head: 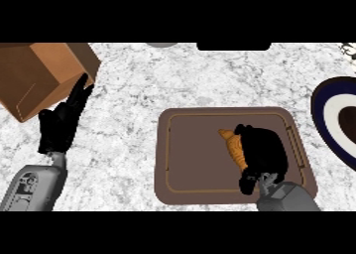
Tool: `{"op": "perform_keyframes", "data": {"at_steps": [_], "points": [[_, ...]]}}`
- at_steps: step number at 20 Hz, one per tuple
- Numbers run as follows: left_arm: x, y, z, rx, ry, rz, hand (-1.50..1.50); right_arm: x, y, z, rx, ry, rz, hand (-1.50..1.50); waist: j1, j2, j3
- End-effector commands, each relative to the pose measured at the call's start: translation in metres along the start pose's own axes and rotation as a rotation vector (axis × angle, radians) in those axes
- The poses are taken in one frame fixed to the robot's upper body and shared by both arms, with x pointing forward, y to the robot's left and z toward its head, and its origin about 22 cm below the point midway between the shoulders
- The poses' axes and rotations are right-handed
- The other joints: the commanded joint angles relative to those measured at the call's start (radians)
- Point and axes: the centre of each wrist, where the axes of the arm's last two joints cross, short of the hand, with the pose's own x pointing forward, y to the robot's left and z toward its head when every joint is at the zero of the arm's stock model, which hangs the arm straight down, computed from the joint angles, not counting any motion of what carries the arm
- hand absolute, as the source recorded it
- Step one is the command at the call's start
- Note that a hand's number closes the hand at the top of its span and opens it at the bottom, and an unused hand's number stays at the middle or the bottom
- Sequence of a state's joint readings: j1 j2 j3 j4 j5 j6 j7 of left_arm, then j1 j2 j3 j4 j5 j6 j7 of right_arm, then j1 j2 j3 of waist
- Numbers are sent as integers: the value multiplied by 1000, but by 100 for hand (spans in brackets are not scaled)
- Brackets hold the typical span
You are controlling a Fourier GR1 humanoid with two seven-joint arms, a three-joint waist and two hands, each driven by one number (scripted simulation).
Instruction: Pick the croissant from the tray and place it in the plate
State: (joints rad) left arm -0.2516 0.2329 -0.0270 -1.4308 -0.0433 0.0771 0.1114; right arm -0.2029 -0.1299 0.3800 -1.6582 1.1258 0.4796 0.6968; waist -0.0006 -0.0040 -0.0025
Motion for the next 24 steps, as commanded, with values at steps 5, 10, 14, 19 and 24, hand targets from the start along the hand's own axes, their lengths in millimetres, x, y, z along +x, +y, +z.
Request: {"op": "perform_keyframes", "data": {"at_steps": [5, 10, 14, 19, 24], "points": [[2, -10, 3, -8, 0, -5, 0, 2, 3, -6, -125, -50, -31, 150, 2, 4, 3], [-5, 8, 5, 64, 17, 19, 0, -169, -20, -15, -54, -53, -134, 150, -89, 9, 19], [-11, 12, 9, 75, 32, 11, 0, -218, -51, -13, -149, -112, -224, 150, -99, 6, 21], [-16, 20, 12, 90, 44, 13, 0, -274, -92, -3, -375, -246, -391, 150, -99, -4, 23], [-14, 17, 13, 69, 31, 10, 0, -330, -121, 12, -494, -428, -518, 150, -69, 2, 21]]}}
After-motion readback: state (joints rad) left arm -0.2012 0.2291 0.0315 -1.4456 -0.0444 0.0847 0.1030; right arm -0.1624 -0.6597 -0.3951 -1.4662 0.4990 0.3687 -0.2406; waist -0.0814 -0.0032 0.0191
